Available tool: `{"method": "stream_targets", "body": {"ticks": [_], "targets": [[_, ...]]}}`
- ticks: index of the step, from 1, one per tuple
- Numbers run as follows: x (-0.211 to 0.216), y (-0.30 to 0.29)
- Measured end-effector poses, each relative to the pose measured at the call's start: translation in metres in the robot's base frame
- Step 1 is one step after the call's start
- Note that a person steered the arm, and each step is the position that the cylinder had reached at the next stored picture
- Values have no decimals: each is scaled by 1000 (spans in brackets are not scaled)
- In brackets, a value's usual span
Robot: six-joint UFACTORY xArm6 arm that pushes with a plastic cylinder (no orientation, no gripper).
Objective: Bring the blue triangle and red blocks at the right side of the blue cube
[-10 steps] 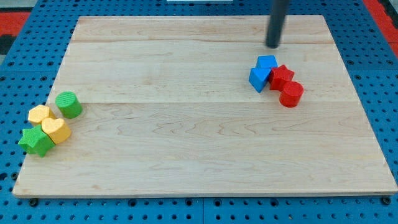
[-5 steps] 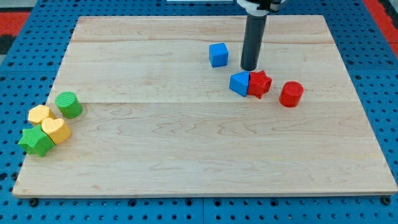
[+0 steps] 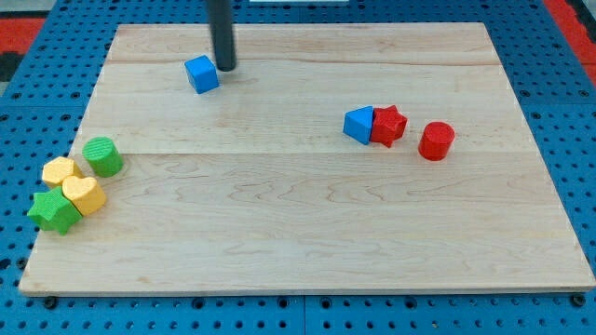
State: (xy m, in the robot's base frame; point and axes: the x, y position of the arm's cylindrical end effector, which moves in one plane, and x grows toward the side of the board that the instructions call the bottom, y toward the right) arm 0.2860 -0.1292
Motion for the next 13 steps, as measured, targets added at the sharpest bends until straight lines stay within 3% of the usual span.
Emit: {"method": "stream_targets", "body": {"ticks": [1,2,3,4,5,6,9,10,11,12,13], "targets": [[19,-8],[21,91],[48,237],[103,372],[167,377],[161,342],[57,122],[56,64],[75,116],[88,62],[62,-5]]}}
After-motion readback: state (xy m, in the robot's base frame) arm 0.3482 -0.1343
